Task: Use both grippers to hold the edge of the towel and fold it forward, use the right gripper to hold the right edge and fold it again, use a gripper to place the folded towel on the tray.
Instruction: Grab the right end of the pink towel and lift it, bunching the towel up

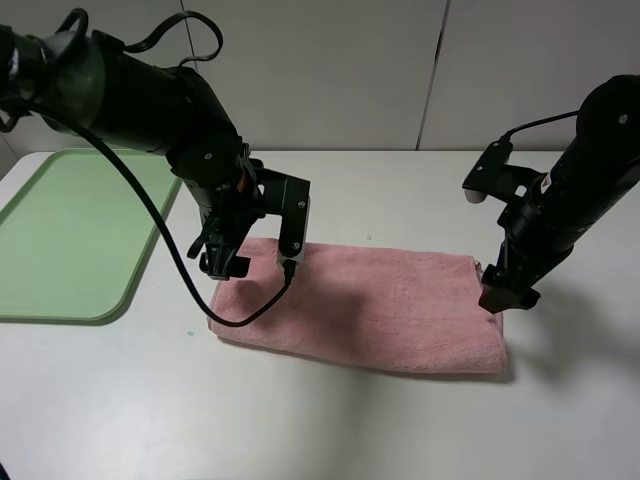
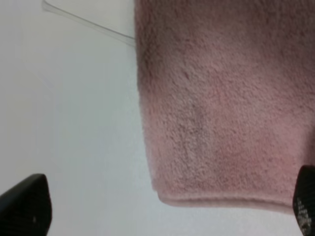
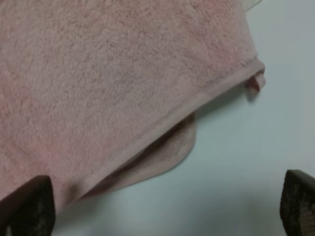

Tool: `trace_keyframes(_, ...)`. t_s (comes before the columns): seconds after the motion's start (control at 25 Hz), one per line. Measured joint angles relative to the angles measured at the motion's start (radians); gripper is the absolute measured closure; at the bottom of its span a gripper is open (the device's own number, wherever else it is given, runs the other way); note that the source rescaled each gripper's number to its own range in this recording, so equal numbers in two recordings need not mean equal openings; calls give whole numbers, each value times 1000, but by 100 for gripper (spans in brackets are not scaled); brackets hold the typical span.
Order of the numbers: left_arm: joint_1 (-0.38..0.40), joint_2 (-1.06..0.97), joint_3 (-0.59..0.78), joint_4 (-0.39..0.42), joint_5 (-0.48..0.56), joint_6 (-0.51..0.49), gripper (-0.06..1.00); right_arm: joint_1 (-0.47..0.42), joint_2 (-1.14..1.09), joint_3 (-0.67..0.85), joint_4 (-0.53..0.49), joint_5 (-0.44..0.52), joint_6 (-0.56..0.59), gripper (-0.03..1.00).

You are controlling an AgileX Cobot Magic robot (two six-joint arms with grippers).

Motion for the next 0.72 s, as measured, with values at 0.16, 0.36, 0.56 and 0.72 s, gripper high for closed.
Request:
trace_keyframes(0.16,0,0,0,0,0,0,-5,0,0,0,-1,0,0,-3)
trace_keyframes(0.36,0,0,0,0,0,0,-5,0,0,0,-1,0,4,-3)
trace_keyframes(0.56,0,0,0,-1,0,0,-5,0,0,0,-1,0,4,-3)
trace_keyframes(0.72,0,0,0,-1,0,0,-5,0,0,0,-1,0,8,-3)
